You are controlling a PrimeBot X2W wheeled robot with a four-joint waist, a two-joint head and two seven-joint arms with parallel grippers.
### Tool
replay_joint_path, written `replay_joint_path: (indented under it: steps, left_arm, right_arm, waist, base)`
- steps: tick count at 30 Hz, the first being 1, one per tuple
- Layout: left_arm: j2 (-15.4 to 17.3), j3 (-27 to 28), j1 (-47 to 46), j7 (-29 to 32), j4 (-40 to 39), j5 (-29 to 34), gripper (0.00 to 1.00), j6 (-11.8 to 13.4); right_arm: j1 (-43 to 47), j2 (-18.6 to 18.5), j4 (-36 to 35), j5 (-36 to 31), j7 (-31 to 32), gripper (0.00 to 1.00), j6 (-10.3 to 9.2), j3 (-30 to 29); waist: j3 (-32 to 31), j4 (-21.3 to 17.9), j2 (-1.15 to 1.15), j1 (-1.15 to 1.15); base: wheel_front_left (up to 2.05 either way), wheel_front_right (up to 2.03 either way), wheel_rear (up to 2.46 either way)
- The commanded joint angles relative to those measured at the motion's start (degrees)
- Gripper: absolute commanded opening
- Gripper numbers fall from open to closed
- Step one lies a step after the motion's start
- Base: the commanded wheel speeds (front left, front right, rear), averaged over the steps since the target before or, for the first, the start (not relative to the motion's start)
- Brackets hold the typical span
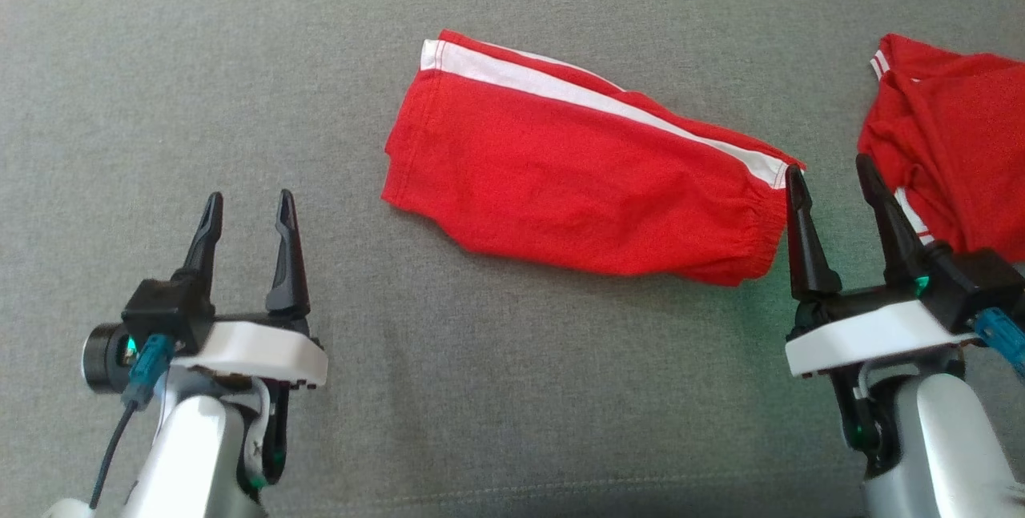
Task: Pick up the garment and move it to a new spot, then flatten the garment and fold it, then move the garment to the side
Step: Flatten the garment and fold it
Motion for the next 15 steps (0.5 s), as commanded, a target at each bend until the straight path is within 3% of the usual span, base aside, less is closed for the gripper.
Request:
replay_joint_path:
  steps: [1, 8, 15]
  left_arm:
    - [0.8, 2.0, -0.8, -0.3, -1.9, 0.2, 1.0, 0.2]
    - [0.5, 0.4, -4.9, 0.4, 1.1, -1.1, 1.0, -2.8]
    - [-1.0, -4.1, -16.3, 4.6, 10.9, -1.9, 1.0, -8.8]
  right_arm:
    - [-0.5, 0.1, -2.1, 0.3, 0.1, 1.0, -0.04, 1.1]
    - [-1.3, 0.2, -2.2, 0.7, 0.4, 1.0, -0.04, 1.1]
    - [-2.9, 0.2, -1.7, 1.5, 0.2, 1.0, -0.04, 2.5]
  waist:
    - [0.0, 0.0, 0.0, 0.0]
    - [1.4, 0.1, 0.0, 0.0]
    - [3.5, -1.5, 0.0, 0.0]
  base:
    - [0.0, 0.0, 0.0]
    - [0.0, 0.0, 0.0]
    - [0.0, 0.0, 0.0]
